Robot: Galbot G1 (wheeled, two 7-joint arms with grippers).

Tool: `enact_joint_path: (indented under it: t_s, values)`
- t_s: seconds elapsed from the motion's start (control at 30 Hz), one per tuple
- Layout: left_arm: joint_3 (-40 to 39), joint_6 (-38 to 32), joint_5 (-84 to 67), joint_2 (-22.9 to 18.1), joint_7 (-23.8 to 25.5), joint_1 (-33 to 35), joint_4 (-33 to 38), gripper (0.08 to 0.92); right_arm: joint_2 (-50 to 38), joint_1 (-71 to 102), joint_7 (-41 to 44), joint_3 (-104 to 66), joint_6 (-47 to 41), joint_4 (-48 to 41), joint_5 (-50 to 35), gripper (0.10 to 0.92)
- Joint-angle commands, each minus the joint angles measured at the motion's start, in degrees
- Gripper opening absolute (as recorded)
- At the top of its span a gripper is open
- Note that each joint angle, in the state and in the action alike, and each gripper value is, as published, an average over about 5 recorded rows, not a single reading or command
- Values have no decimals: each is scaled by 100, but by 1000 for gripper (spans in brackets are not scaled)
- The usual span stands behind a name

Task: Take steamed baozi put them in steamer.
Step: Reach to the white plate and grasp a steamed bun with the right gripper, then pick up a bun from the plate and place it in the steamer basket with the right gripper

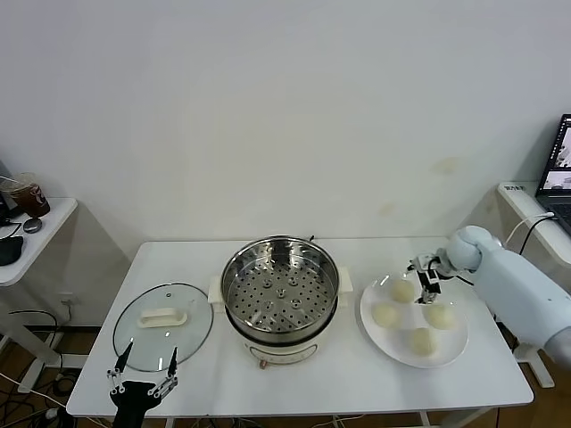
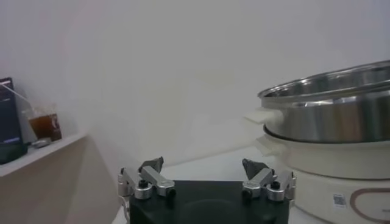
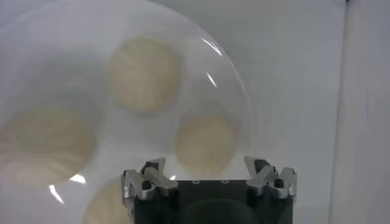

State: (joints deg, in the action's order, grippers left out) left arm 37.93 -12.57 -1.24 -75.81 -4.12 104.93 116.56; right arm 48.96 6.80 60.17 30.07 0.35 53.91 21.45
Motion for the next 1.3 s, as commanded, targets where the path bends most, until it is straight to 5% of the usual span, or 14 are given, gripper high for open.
enact_joint_path:
  t_s: [0.03, 0.7, 0.97, 1.3]
  values:
    - [61, -29, 32, -1, 4, 6, -7, 823, 389, -313, 21, 402, -20, -524, 17, 806]
    - [87, -81, 58, -30, 0, 17, -8, 823, 396, -302, 21, 533, -169, -446, 1, 533]
    - [66, -83, 56, -11, 8, 28, 41, 823, -216, -878, 75, 1050, -211, 491, -787, 403]
    - [42, -79, 9, 71, 19, -22, 146, 823, -652, -3252, 282, 2460, 110, 1706, -2420, 411]
